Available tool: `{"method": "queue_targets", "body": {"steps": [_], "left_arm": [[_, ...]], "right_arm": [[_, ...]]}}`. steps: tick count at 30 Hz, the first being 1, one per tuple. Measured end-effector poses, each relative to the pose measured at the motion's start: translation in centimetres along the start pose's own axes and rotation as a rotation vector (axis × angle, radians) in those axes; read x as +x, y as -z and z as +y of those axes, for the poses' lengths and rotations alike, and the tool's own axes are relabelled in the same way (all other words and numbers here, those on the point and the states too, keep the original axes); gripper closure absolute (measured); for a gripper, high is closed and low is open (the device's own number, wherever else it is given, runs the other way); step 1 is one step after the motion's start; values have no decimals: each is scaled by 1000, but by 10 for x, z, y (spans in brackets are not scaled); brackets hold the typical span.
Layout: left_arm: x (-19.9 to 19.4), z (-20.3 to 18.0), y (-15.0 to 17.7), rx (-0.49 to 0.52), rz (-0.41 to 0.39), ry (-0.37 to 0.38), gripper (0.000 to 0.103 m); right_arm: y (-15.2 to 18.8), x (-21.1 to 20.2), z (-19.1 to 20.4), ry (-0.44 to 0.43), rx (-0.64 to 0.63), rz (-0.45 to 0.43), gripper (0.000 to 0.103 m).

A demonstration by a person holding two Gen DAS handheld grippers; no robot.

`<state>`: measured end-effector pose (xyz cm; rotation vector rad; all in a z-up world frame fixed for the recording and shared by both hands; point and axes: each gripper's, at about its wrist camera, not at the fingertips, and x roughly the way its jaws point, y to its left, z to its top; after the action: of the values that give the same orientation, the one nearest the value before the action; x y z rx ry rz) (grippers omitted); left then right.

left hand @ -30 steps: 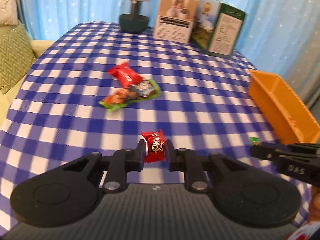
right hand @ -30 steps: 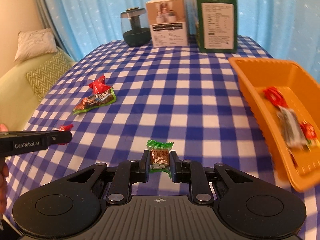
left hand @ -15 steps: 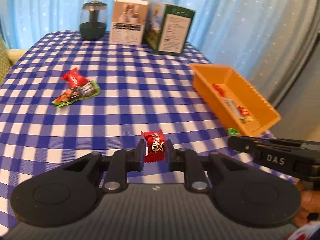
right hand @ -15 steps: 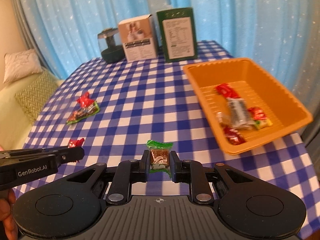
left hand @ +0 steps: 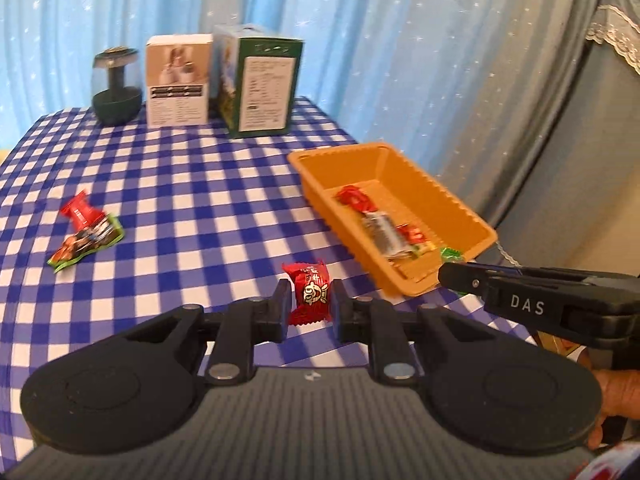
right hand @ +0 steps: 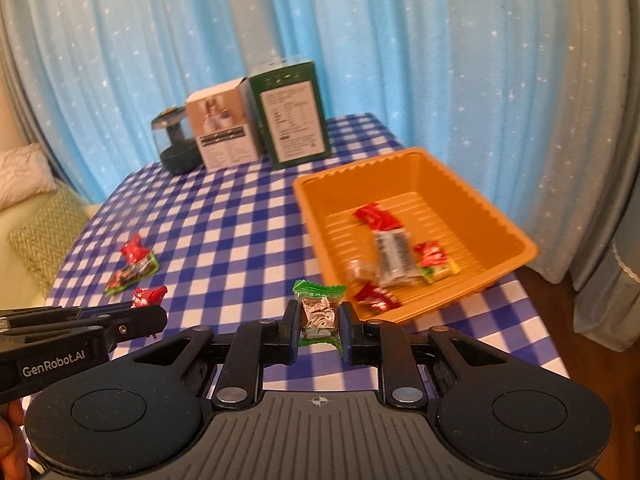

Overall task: Organize snacks
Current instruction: 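Carry both held candies over the orange tray, then open both grippers over the orange tray, dropping both candies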

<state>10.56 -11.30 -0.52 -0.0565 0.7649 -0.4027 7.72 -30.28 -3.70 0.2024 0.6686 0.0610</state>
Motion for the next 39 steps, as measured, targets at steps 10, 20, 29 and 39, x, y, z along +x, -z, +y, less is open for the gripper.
{"method": "queue_targets", "body": {"steps": [10,20,29,39], "left_arm": [[16,-33,-16,48,5,51,85],[44,-58,-32,79,15,86,85],[83,-76,-46,99,43,111,85],[128,-88,-51,105,84,124,85]], "right_arm": [[-9,-11,-30,43,35,-23,83],[-23,-3,-66,89,59,-35,83],[-38,21,-98,98,84,-21,83],[-55,51,-120,101,96,0,83]]}}
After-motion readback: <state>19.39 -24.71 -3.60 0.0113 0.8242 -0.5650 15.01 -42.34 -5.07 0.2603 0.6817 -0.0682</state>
